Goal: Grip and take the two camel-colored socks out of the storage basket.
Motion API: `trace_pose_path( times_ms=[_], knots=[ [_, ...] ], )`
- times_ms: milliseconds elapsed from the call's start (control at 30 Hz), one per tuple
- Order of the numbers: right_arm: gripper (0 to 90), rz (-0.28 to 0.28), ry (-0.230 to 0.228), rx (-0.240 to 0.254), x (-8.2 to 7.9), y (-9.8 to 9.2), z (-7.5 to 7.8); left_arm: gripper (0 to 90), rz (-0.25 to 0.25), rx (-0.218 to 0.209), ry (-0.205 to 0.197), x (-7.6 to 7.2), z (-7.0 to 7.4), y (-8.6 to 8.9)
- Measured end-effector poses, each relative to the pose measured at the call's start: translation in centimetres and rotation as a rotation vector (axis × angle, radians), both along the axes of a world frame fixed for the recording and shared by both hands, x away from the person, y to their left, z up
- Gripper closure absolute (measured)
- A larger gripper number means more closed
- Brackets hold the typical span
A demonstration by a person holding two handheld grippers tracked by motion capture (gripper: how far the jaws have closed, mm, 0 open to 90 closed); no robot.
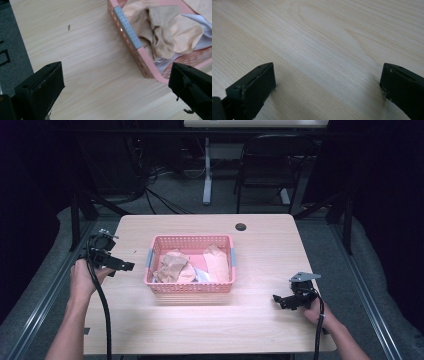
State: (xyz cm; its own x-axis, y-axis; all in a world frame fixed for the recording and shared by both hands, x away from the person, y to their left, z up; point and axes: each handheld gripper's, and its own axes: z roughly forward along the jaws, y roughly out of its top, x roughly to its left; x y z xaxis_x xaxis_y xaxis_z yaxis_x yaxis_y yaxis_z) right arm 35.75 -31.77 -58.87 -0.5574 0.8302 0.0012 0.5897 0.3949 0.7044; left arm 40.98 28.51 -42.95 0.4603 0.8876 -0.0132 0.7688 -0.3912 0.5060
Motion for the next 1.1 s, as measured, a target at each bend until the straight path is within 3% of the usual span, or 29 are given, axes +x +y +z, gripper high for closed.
trace_pose_path(
  times_ms=[233, 400, 833, 1100],
  knots=[
    [0.0, 0.001, -0.001, 0.0, 0.0, 0.0, 0.0, 0.1, -0.06, 0.022, -0.005, 1.3, 1.4, -2.7],
    [0.0, 0.001, 0.0, 0.0, 0.0, 0.0, 0.0, 0.1, -0.112, 0.022, 0.002, 2.4, 1.5, -4.9],
    [0.0, 0.001, 0.001, 0.0, 0.0, 0.0, 0.0, 0.1, -0.227, 0.053, 0.05, 4.8, -0.6, -10.2],
    [0.0, 0.002, 0.001, 0.0, 0.0, 0.0, 0.0, 0.1, -0.248, 0.074, 0.084, 6.0, -2.3, -12.2]
  ],
)
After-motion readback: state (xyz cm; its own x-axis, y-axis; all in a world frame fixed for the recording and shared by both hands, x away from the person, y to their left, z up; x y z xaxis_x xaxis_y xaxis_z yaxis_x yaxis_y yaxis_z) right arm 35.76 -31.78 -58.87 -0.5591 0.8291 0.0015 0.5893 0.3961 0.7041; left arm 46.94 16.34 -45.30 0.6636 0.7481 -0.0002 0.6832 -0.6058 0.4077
